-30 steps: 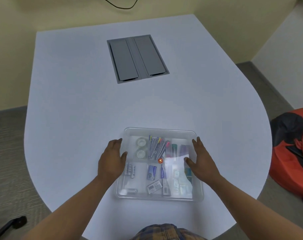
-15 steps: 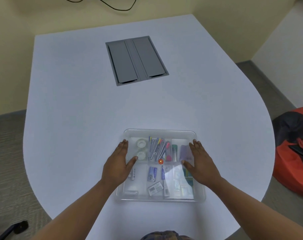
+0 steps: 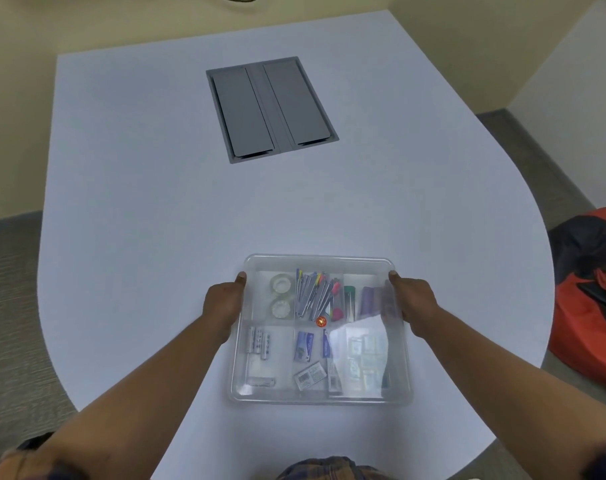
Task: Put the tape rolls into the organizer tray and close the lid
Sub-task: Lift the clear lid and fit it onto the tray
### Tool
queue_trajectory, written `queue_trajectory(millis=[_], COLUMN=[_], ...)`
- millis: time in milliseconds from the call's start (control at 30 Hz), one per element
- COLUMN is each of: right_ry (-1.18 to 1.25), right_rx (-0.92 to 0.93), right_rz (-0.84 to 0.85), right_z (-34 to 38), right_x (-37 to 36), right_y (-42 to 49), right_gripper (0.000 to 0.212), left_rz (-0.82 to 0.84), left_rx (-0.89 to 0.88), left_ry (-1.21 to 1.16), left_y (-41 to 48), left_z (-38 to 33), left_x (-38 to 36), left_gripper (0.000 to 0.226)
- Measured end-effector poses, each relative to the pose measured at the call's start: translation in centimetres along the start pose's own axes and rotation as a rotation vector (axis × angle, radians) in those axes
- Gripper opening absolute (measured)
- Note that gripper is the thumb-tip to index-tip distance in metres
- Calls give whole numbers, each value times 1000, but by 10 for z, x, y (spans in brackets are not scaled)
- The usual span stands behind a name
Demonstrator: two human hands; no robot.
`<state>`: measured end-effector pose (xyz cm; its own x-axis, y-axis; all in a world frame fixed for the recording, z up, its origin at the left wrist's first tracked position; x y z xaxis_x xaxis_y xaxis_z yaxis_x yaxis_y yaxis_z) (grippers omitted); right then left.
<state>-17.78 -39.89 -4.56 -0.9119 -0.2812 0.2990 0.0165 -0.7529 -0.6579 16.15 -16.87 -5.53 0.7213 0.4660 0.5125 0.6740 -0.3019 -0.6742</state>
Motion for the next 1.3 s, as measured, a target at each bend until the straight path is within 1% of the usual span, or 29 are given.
queue_trajectory(millis=[67, 133, 233, 300, 400, 467, 533, 567, 633, 667, 733, 833, 900, 933, 1033, 1100, 1167, 1233, 1267, 1300], right_ry=[9, 28, 61, 52, -19, -132, -204, -211, -186, -161, -98, -46, -12, -5, -17, -75, -130, -232, -323, -426], right_rx=[-21, -45, -78, -82, -12, 89, 162, 179, 204, 198, 137, 49, 55, 68, 80, 89, 122, 195, 243, 295], right_rz=[-30, -32, -6, 10, 57, 147, 233, 254, 264, 279, 350, 446, 463, 458, 434, 413, 401, 358, 315, 276], right_z=[-2, -2, 4, 8, 14, 13, 0, -11, -31, -44, -71, -101, -105, -105, -103, -101, -93, -77, -69, -60], right_x=[2, 1, -2, -4, -8, -13, -11, -5, 13, 21, 29, 32, 32, 32, 33, 34, 34, 33, 33, 32], right_y=[5, 9, 12, 12, 5, -12, -35, -45, -61, -69, -84, -98, -100, -100, -98, -97, -97, -96, -94, -92], right_gripper=[52, 50, 43, 45, 46, 40, 27, 21, 13, 10, 13, 32, 36, 35, 21, 21, 38, 63, 79, 95], left_rz=[-15, -17, 7, 11, 25, 116, 302, 421, 641, 709, 771, 770, 766, 752, 716, 714, 686, 565, 483, 411], left_rx=[20, 21, 49, 49, -14, -98, -182, -216, -235, -232, -231, -255, -279, -287, -313, -332, -360, -411, -446, -509], left_ry=[21, 28, -37, -63, -14, 16, 22, 13, -27, -30, -56, -112, -129, -137, -112, -61, 26, 231, 340, 436], left_y=[5, 9, 12, 14, 11, 0, -20, -32, -52, -60, -70, -76, -80, -81, -81, -81, -79, -73, -69, -68], left_z=[2, 0, -6, -13, -22, -19, -2, 11, 42, 55, 71, 76, 76, 77, 77, 76, 70, 60, 53, 44], left_x=[1, 2, 3, 4, 5, 2, -4, -9, -16, -18, -20, -22, -24, -24, -23, -23, -19, -9, -3, 1], left_gripper=[49, 48, 41, 40, 40, 33, 12, 23, 59, 68, 72, 70, 69, 67, 59, 60, 71, 100, 115, 125])
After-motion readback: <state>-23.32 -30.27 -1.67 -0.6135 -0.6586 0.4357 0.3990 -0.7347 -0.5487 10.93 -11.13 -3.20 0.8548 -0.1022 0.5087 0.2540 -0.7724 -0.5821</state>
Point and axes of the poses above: each hand's wrist, its own y-axis towards the middle knuckle, its own x-axis out of the back of the hand, z = x × y, the point moved 10 cm from there along y, towards the middle knuckle, and after that the axes turned 10 degrees about y, right-handed, at the moved point
